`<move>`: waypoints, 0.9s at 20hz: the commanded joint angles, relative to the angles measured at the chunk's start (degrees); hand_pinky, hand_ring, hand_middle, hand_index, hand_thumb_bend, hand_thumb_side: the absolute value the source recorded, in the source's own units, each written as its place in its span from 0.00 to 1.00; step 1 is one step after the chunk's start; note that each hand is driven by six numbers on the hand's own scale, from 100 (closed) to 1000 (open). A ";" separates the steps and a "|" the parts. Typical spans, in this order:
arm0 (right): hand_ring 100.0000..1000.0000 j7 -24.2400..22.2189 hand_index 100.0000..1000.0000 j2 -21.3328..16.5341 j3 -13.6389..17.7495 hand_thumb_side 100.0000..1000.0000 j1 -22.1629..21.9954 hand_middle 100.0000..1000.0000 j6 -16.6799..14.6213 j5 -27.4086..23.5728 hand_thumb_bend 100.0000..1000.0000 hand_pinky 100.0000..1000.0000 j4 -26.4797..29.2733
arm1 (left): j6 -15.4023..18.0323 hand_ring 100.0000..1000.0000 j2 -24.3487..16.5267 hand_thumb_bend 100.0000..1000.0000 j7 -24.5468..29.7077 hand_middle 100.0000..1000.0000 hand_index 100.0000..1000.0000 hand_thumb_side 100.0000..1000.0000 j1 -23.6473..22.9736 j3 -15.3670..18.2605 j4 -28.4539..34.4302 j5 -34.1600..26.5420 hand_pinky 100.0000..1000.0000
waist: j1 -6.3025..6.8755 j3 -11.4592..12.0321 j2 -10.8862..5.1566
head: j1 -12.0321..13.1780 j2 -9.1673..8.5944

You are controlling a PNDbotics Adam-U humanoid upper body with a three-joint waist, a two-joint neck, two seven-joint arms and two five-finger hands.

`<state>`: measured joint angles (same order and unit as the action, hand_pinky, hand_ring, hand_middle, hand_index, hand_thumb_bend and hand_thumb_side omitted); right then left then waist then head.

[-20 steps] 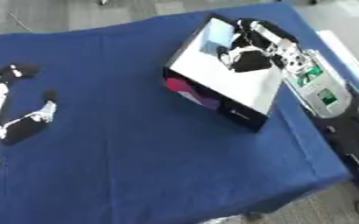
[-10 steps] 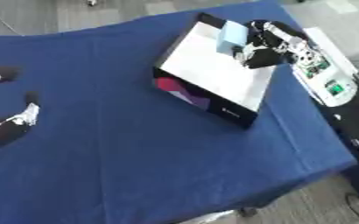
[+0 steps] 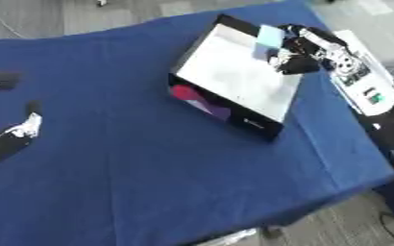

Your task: Pick up the objects with one hand, pass them to the other hand, and then place them into the box on the other side of the table.

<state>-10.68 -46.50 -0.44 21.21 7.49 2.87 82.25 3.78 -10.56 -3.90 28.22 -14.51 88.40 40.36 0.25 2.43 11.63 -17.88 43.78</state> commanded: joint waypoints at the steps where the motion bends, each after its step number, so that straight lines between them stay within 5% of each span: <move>1: 0.92 -0.97 0.97 -2.41 0.94 0.04 0.91 0.98 -1.29 0.75 0.00 0.93 0.03 | -0.07 0.72 -0.79 0.06 -0.15 0.70 0.80 0.34 0.50 0.55 1.14 -0.31 0.83 | 0.63 0.04 -2.05 | -0.03 0.28; 4: 0.93 -2.23 0.99 -2.46 0.99 0.00 0.87 1.00 -2.99 1.03 0.00 0.95 -0.02 | -0.05 0.72 -0.75 0.06 -0.14 0.70 0.80 0.34 0.53 0.56 1.09 -0.32 0.83 | 0.60 0.07 -2.03 | 0.04 0.29; 7: 0.93 -2.67 1.00 -2.51 1.20 0.14 0.80 1.00 -4.40 1.41 0.00 0.95 -0.15 | -0.06 0.72 -0.71 0.05 -0.14 0.70 0.80 0.34 0.47 0.56 1.03 -0.30 0.83 | 0.59 0.08 -2.01 | 0.19 0.33; 11: 0.93 -2.38 1.00 -2.61 1.44 0.07 0.71 1.00 -5.46 1.70 0.00 0.95 -0.08 | -0.10 0.72 -0.68 0.05 -0.20 0.70 0.80 0.34 0.47 0.60 1.01 -0.28 0.83 | 0.55 0.03 -1.99 | 0.35 0.34; 15: 0.93 0.32 0.99 -2.60 2.29 0.00 0.40 1.00 -3.81 0.86 0.00 0.93 0.55 | -0.30 0.72 -0.79 0.03 -0.48 0.69 0.80 0.34 0.42 0.80 1.11 -0.30 0.83 | 0.50 0.01 -2.03 | 0.75 0.34; 18: 0.93 7.32 1.00 -2.07 3.47 0.16 0.27 1.00 -0.64 -3.78 0.00 0.93 3.21 | -0.62 0.72 -1.37 0.01 -0.89 0.69 0.79 0.32 0.45 1.21 1.59 -0.48 0.83 | 0.55 0.02 -2.12 | 1.60 0.34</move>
<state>-5.74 -46.51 1.78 21.07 5.89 0.75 83.68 3.25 -10.63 -4.44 28.19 -13.94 88.48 40.31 0.25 2.48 11.63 -16.68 43.79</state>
